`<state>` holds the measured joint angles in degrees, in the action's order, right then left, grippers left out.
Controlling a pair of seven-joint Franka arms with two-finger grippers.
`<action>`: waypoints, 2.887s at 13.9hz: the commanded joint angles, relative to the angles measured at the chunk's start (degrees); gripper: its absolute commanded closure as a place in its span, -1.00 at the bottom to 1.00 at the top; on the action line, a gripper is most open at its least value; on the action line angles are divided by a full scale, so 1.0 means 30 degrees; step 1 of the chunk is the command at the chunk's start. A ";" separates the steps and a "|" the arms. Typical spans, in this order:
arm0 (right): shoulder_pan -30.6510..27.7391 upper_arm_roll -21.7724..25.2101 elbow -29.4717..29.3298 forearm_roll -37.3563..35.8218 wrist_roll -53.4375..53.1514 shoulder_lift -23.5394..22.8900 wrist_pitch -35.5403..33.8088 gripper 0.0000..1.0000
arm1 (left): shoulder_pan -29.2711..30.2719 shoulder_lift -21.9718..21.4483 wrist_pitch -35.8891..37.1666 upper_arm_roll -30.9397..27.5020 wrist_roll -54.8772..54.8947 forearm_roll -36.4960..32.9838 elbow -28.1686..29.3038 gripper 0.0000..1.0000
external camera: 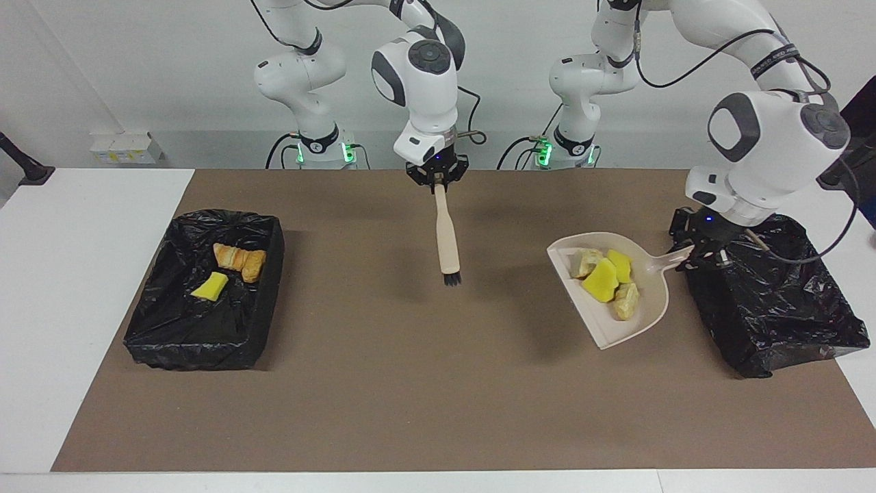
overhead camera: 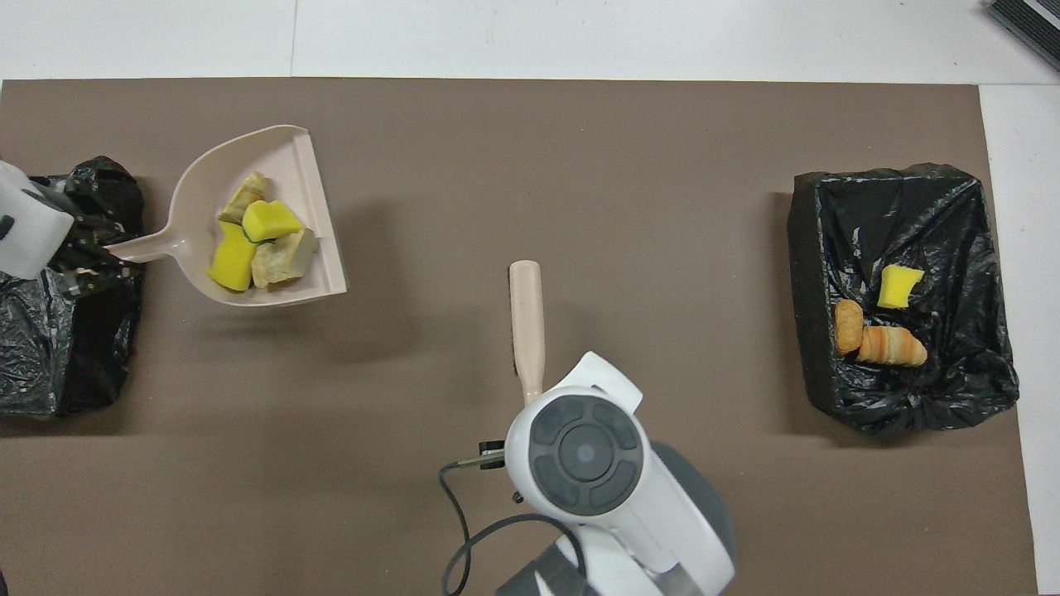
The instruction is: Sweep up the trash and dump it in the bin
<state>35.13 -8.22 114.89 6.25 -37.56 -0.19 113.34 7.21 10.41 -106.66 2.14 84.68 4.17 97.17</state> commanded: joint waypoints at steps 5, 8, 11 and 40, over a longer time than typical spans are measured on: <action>0.4659 -0.0072 0.1429 -0.0326 -0.7129 0.0063 0.0924 1.00 | 0.5002 0.2006 0.1538 0.0137 0.7881 -0.2293 -0.3850 1.00; 0.6741 -0.0102 0.2715 -0.0297 -0.8163 0.0237 0.0600 1.00 | 0.7172 0.3439 0.1628 0.0021 1.2284 -0.3557 -0.6717 1.00; 0.8178 -0.0131 0.3887 -0.0150 -0.8661 0.0795 0.0891 1.00 | 0.7442 0.4643 0.0637 0.0194 1.3494 -0.6623 -0.8833 1.00; 0.8035 -0.0102 0.4918 -0.0033 -0.8545 -0.0698 0.5082 0.05 | 0.1408 -0.0160 0.2272 0.0400 -0.0071 -2.0267 -0.2975 1.00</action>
<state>60.30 -8.26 130.83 6.24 -64.37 -1.47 127.50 13.34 11.41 -99.63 4.07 85.53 -60.08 87.38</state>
